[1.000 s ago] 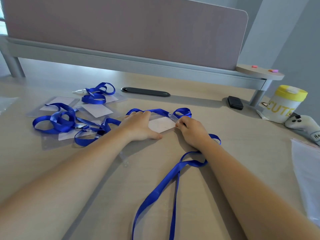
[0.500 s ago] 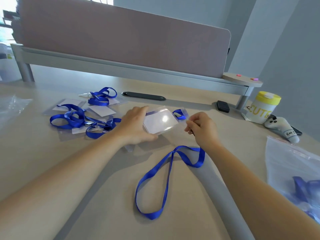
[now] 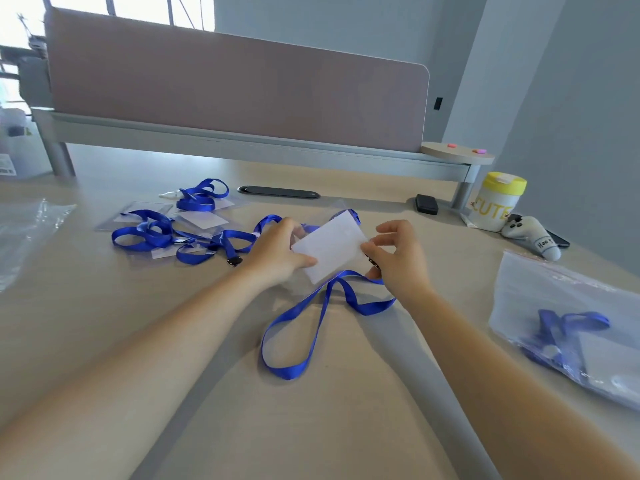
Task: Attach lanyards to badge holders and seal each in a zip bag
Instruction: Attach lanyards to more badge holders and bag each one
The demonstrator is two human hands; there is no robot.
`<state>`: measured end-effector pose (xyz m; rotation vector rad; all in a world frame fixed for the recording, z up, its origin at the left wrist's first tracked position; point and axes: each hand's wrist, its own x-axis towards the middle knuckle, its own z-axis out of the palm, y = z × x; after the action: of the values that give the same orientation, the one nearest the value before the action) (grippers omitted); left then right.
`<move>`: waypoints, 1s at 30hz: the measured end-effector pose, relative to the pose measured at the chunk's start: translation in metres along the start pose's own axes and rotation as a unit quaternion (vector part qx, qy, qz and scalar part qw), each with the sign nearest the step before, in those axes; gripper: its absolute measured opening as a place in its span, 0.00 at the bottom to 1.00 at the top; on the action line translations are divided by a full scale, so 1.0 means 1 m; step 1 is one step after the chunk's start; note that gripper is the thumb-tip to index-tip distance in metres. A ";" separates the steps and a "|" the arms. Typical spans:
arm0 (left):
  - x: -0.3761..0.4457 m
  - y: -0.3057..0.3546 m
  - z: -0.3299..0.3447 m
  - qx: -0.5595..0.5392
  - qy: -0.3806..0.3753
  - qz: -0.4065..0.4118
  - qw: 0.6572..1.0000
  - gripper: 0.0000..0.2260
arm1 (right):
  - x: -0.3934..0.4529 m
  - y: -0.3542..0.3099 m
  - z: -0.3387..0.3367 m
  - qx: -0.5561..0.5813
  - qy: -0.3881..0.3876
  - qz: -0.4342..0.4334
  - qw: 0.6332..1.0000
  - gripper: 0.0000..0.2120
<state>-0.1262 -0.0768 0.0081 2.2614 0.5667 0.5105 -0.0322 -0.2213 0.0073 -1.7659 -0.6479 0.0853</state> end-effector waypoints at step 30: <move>0.002 0.034 -0.010 -0.111 0.013 0.065 0.992 0.09 | -0.016 -0.026 -0.005 -0.004 -0.079 -0.020 0.997 0.10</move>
<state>-0.1211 -0.0913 0.0398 2.0901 0.3564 0.6358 -0.0538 -0.2290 0.0283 -1.7645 -0.7990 0.1974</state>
